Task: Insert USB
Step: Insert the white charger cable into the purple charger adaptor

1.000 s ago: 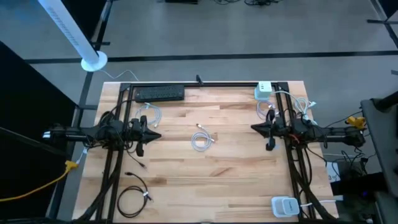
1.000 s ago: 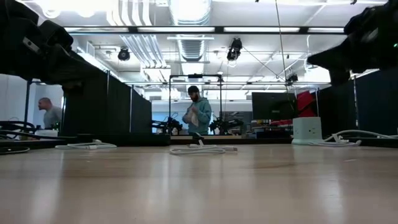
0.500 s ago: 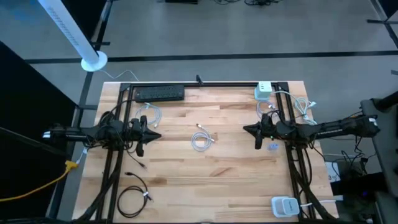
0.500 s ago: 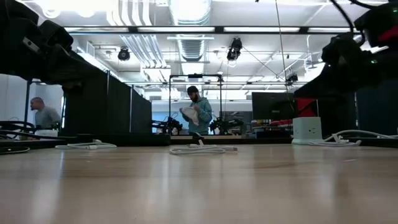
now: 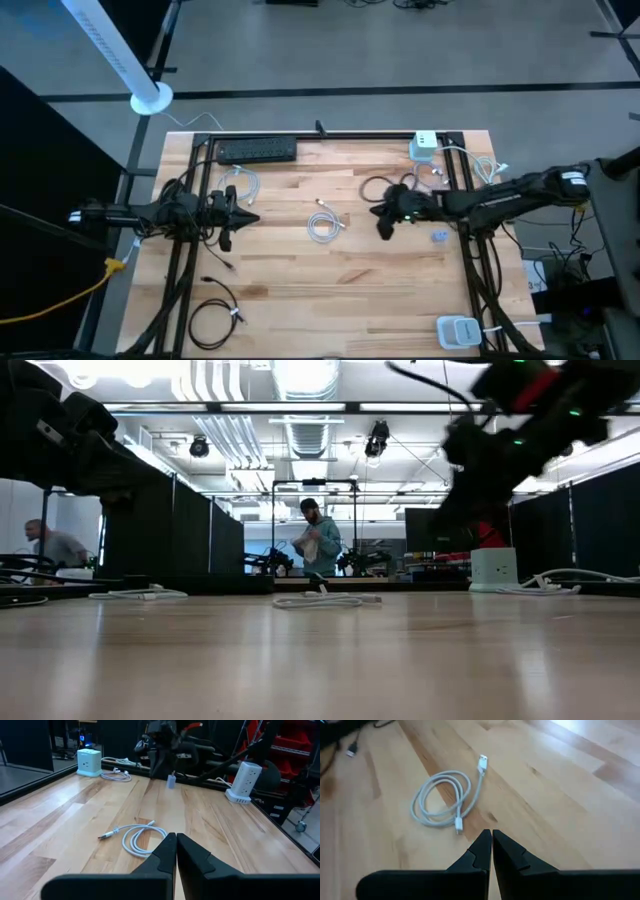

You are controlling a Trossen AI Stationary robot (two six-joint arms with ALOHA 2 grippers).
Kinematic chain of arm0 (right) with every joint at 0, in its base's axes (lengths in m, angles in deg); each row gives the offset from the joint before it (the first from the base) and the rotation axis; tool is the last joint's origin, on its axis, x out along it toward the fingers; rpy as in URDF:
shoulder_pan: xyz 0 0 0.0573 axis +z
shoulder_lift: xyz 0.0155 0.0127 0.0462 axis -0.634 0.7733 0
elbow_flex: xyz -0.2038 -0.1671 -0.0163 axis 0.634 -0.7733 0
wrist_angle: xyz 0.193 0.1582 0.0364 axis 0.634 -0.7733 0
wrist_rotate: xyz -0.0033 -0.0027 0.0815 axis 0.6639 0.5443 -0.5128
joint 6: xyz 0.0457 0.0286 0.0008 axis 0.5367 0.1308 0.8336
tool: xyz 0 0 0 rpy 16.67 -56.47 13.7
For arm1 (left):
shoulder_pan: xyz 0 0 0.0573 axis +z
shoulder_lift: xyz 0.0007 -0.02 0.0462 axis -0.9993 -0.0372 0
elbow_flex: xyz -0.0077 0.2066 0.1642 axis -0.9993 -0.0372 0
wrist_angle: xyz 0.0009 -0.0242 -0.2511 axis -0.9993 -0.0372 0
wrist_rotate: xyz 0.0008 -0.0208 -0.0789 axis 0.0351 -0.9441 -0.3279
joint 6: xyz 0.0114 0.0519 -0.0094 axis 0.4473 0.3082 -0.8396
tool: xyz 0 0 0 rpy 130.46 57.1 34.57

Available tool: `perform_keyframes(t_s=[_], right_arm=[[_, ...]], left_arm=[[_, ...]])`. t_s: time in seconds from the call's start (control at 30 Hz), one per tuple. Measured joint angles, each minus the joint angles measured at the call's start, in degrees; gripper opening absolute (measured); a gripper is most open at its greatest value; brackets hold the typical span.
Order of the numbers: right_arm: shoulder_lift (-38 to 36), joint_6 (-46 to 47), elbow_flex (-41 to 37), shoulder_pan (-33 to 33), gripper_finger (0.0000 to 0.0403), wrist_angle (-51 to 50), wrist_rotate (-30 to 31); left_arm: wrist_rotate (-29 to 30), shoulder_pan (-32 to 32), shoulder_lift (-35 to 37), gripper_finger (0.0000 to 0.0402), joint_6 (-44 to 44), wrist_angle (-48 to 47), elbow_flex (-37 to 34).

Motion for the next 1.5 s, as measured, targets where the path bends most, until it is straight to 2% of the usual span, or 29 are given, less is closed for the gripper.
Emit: perform_keyframes(t_s=[0.13, 0.27, 0.43, 0.5, 0.63, 0.8, 0.97, 1.17, 1.27, 1.37, 1.5], right_arm=[[9.27, 0.77, 7.17, 0.00, 0.0000, -0.87, -0.04], [17.15, 12.55, 13.54, 0.00, 0.0000, -1.12, -1.43], [25.00, 14.76, 23.47, -0.37, 0.0000, -1.13, -8.33], [28.09, 13.72, 28.61, -0.37, 0.0000, -3.01, -9.70], [34.22, 6.26, 40.37, -0.63, 0.0000, -13.18, -8.65], [41.19, -2.62, 51.30, -1.03, 0.0016, -20.26, -7.36], [45.77, -6.14, 56.01, -1.03, 0.0080, -20.20, -6.05], [49.11, -10.59, 57.14, -1.38, 0.0149, -20.41, -5.36], [49.78, -14.75, 57.08, -1.47, 0.0162, -21.92, -2.44], [49.49, -17.92, 57.10, -1.75, 0.0163, -25.73, 1.66], [48.59, -20.32, 56.99, -2.58, 0.0152, -30.89, 3.04]], left_arm=[[-0.01, -0.01, -0.24, 0.0000, -0.66, 0.06, 0.00], [0.40, 0.10, -0.25, 0.0000, -1.15, 1.35, 0.01], [7.51, 0.11, -0.28, 0.0000, -0.68, 1.66, 0.72], [7.21, 0.08, -0.28, 0.0000, -2.03, 1.27, 0.72], [6.86, 0.50, -0.41, 0.0000, -8.31, -0.98, 0.74], [10.31, 2.20, -0.39, 0.0000, -10.44, -0.51, 0.76], [10.47, 2.44, -1.52, 0.0000, -10.45, -0.52, 0.76], [10.45, 2.44, -5.78, 0.0000, -9.62, -0.52, 0.76], [9.88, 2.44, -8.24, 0.0000, -12.64, -0.59, 0.76], [8.78, 2.44, -10.48, 0.0000, -20.85, -0.70, 0.76], [8.05, 2.42, -13.21, 0.0000, -30.78, -0.85, 0.76]])
